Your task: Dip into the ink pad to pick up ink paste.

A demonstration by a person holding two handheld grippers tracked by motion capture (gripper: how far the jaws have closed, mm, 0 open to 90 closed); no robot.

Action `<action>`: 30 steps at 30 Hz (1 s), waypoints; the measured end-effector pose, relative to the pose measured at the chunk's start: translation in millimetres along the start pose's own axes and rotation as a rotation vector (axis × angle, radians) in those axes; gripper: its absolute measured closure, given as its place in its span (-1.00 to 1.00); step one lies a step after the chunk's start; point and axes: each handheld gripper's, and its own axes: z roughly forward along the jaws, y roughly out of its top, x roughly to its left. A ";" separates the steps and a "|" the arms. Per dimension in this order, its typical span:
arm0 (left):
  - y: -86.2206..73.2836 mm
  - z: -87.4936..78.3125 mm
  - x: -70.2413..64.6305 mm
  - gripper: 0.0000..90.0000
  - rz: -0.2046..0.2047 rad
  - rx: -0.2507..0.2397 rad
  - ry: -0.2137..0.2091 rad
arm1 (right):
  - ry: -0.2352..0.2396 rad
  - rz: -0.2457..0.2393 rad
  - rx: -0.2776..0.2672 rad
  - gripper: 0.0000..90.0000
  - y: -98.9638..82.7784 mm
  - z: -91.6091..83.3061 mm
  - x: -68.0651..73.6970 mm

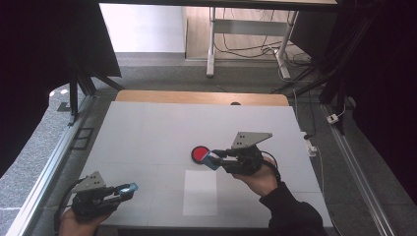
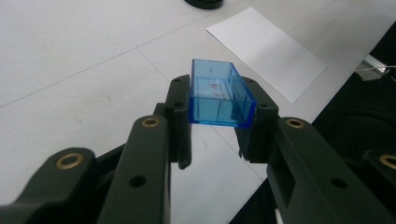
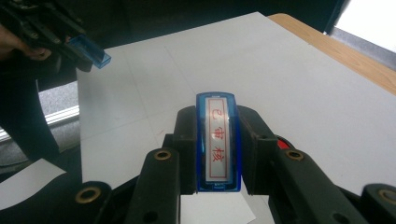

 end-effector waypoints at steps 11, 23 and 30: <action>-0.3 -0.9 1.0 0.52 -0.014 -0.007 0.011 | -0.028 0.013 0.030 0.59 6.6 13.7 -10.6; -0.4 -1.2 -0.5 0.52 0.005 -0.012 0.043 | -0.039 0.027 0.055 0.59 12.2 37.9 -27.1; -0.2 -0.5 -0.1 0.52 0.005 -0.005 0.038 | -0.064 0.028 0.082 0.59 14.6 53.3 -35.0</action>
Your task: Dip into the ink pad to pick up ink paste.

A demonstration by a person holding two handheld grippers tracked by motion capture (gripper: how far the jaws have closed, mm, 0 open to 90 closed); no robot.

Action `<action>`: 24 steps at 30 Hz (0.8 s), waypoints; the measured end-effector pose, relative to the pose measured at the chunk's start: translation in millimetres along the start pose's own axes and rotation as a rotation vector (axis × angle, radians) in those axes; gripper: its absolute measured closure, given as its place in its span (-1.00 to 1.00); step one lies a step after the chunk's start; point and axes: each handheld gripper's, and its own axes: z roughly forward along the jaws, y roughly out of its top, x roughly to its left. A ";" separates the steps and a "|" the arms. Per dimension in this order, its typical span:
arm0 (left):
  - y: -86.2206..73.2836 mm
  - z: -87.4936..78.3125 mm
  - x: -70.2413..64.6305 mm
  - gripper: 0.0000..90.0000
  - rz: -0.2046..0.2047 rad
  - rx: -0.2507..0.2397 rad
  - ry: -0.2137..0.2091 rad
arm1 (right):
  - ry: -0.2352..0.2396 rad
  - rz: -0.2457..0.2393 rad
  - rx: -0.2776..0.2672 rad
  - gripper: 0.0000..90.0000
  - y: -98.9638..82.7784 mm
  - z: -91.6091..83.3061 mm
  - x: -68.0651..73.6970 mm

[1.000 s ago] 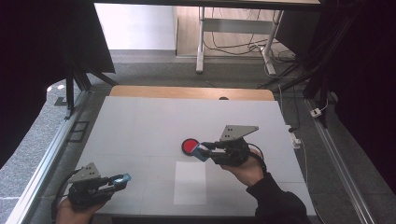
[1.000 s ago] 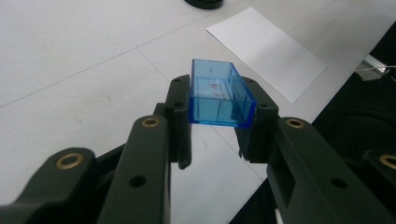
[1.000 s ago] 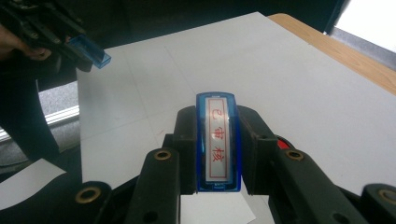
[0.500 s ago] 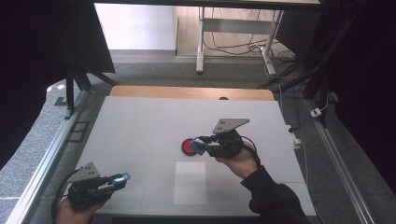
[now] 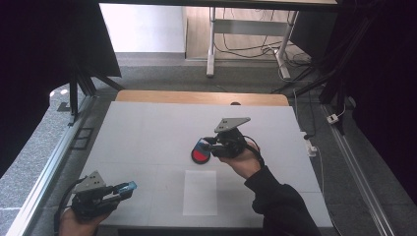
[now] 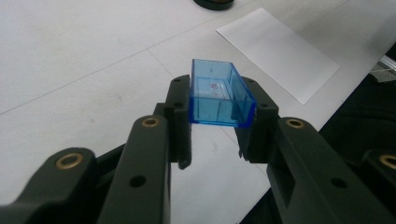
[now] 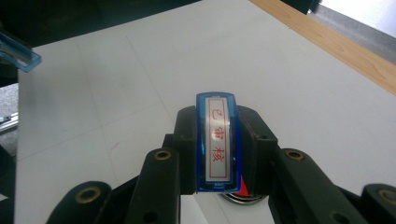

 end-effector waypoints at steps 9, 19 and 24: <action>-0.1 0.1 0.2 0.52 -0.001 0.001 -0.004 | -0.049 -0.002 0.060 0.59 -2.6 22.9 -13.1; -0.7 -0.3 0.3 0.52 -0.001 -0.002 -0.011 | -0.063 0.010 0.144 0.59 -11.1 52.2 -25.1; -1.1 -0.9 0.8 0.52 -0.004 -0.008 -0.020 | -0.069 0.005 0.174 0.59 -15.0 62.1 -27.4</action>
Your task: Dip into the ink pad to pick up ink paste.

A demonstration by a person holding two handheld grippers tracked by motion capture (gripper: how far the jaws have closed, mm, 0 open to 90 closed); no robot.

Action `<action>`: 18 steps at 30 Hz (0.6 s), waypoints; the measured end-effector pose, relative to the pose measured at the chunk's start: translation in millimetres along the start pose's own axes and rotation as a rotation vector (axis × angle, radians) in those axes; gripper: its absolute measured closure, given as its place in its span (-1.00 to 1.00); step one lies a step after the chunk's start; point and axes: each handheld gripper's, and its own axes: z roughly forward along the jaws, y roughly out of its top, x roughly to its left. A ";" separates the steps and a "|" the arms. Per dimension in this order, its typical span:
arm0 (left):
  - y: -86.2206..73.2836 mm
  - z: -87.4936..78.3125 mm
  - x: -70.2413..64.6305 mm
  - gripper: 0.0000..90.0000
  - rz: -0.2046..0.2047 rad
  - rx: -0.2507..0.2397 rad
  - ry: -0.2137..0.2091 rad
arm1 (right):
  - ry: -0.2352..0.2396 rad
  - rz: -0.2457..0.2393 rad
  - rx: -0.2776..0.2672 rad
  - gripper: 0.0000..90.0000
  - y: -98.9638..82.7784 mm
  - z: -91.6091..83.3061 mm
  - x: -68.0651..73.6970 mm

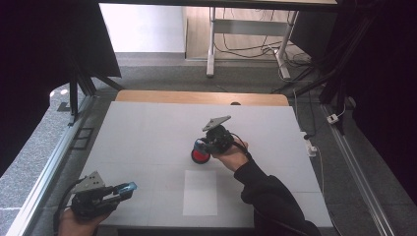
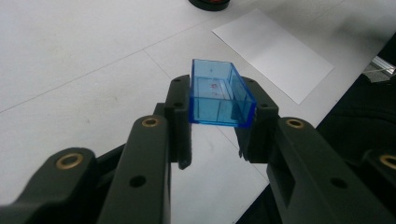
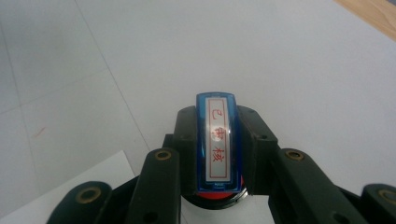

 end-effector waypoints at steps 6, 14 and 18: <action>-0.4 -0.5 0.6 0.52 -0.003 -0.001 -0.007 | 0.000 0.003 0.015 0.59 -2.4 9.0 -1.3; -0.7 -0.9 0.6 0.52 0.000 -0.001 -0.012 | -0.004 0.016 0.039 0.59 -5.9 17.3 -4.6; -0.7 -0.8 0.7 0.52 -0.001 0.000 -0.015 | 0.006 0.045 0.037 0.59 -7.4 18.5 -8.0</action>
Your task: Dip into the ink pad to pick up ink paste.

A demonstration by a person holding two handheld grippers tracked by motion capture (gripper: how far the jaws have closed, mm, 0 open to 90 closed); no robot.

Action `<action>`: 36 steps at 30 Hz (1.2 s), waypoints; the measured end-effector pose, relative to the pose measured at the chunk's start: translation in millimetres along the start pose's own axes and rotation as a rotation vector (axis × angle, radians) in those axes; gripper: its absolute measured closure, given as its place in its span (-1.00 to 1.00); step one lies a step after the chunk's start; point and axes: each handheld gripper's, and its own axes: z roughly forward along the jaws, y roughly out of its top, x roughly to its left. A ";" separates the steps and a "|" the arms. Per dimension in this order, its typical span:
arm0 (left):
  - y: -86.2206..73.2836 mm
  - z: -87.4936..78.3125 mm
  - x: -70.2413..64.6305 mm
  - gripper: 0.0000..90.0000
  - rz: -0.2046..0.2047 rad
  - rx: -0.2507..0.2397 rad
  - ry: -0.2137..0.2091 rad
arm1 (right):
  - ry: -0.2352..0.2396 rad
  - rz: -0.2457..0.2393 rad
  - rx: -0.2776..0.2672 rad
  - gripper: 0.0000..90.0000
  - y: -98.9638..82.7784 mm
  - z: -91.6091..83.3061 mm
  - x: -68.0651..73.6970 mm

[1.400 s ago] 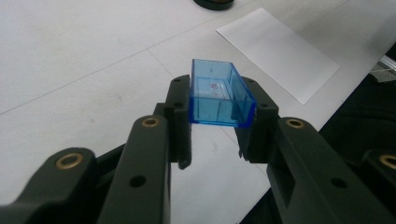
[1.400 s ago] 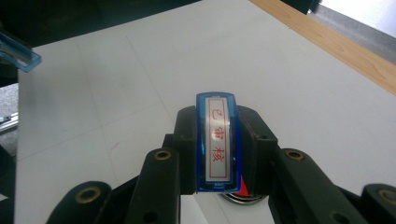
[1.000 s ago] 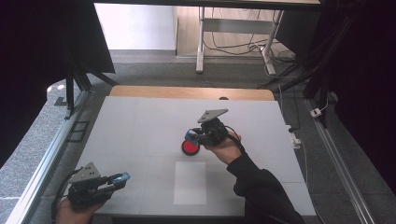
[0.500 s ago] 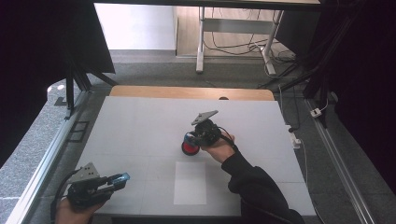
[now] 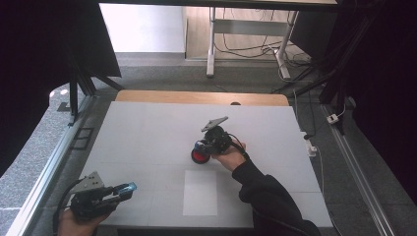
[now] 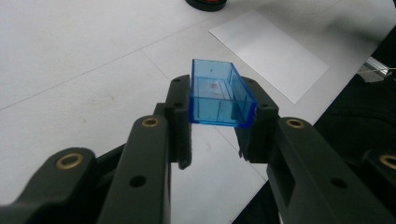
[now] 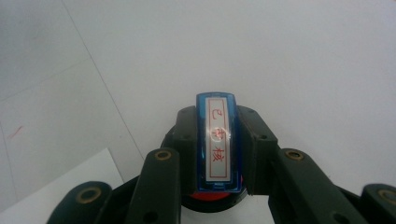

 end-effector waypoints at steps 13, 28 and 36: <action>0.5 1.0 -0.4 0.52 0.002 0.008 0.001 | -0.057 -0.055 0.034 0.60 4.9 3.7 10.6; 0.5 1.4 -0.3 0.52 0.002 0.011 0.000 | -0.067 -0.053 0.041 0.60 6.0 4.8 12.6; 0.7 1.6 -0.1 0.52 0.001 0.013 -0.002 | -0.013 0.033 0.006 0.60 1.0 3.8 0.6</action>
